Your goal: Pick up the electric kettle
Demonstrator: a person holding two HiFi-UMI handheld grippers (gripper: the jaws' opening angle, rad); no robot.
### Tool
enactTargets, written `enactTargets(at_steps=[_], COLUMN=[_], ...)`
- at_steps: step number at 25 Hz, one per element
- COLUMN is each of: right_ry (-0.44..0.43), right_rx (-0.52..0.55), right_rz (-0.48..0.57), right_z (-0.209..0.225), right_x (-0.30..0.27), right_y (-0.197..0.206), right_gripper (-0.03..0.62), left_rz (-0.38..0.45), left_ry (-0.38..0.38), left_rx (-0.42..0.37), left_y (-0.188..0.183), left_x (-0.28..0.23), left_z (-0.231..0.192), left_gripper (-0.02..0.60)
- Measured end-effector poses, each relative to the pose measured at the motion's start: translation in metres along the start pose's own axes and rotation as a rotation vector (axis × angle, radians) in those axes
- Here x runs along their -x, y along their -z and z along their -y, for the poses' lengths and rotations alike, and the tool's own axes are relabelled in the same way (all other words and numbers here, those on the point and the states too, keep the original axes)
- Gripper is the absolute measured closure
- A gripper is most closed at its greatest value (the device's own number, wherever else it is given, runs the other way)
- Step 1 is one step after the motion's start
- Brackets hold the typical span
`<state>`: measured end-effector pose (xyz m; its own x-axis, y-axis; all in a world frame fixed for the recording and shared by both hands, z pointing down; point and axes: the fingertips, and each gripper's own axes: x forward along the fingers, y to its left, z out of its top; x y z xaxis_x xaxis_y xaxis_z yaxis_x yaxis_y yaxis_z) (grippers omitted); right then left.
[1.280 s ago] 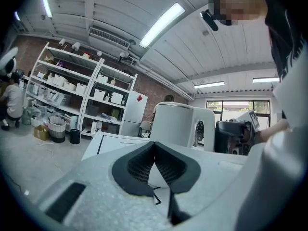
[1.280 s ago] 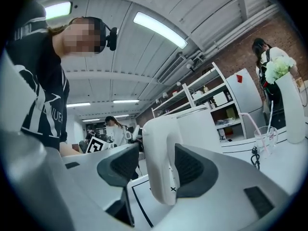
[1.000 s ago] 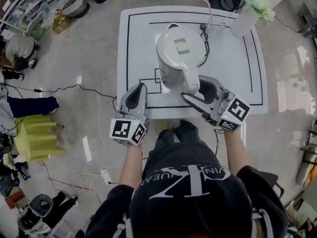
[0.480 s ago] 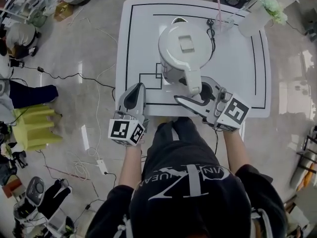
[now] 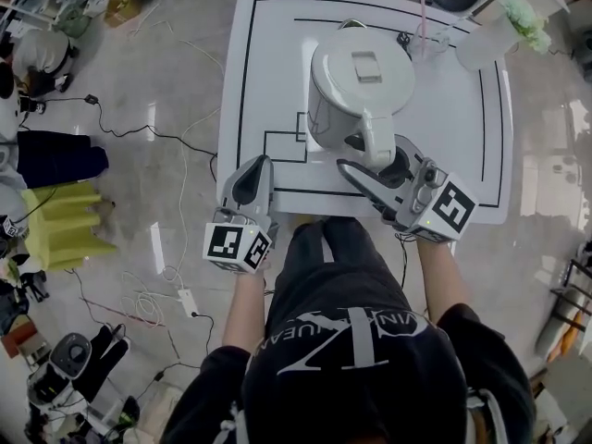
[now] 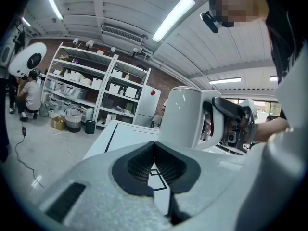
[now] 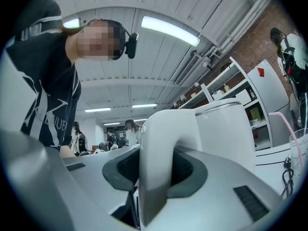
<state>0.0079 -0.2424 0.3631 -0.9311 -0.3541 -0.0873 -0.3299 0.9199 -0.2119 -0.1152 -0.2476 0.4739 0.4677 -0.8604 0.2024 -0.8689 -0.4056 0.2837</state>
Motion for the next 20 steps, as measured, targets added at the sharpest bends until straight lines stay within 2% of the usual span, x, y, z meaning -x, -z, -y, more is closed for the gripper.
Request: enactTargets(at_steps=[4,10,20], right_ry=[-0.020,-0.009,0.003], right_rx=[-0.037,-0.028,-0.050], right_rz=[0.073,0.073,0.126], right_z=[0.004,0.007,0.010], right_x=[-0.009,-0.013,-0.007], right_y=[-0.017,-0.017,-0.041], right_gripper=[0.474,0.474,0.474], left_rz=[-0.003,-0.003,0.011], left_ry=[-0.017,-0.034,-0.001], left_rx=[0.004,0.009,-0.011], left_y=[0.003,0.002,-0.011], left_x=[0.004,0.007,-0.004], left_z=[-0.005,-0.009,-0.001], left_gripper=[0.575,0.575,0.575])
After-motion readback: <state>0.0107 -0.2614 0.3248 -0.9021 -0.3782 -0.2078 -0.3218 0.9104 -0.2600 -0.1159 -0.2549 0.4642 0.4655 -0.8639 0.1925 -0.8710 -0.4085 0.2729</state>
